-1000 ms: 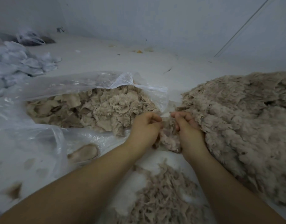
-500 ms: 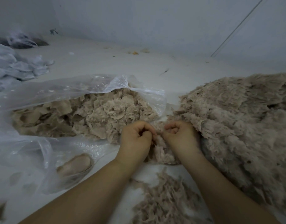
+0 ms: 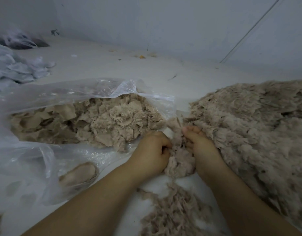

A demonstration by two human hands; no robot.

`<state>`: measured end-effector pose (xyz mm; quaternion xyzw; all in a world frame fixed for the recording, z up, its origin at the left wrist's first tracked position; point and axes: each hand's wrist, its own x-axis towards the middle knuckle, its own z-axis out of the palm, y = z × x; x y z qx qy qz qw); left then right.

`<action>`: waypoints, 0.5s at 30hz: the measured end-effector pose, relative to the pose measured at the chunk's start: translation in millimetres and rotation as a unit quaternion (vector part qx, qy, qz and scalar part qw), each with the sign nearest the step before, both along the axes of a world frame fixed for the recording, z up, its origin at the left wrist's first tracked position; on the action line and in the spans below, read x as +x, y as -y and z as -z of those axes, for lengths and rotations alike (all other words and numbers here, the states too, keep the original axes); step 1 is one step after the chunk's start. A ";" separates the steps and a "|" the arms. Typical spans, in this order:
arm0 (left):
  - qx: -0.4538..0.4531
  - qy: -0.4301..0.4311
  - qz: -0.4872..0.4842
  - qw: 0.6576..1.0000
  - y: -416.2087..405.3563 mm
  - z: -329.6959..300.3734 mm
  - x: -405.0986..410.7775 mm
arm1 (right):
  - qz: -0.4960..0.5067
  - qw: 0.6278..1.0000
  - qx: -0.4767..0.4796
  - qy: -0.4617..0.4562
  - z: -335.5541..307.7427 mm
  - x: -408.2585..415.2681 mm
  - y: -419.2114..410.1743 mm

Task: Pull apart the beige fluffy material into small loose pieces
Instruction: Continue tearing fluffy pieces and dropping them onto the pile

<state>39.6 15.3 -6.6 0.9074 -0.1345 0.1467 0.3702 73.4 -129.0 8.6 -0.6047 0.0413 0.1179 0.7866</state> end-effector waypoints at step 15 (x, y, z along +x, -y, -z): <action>-0.330 -0.022 -0.051 0.942 16.9 -9.8 1.6 | -0.010 0.999 -0.023 0.024 4.0 -7.2 3.0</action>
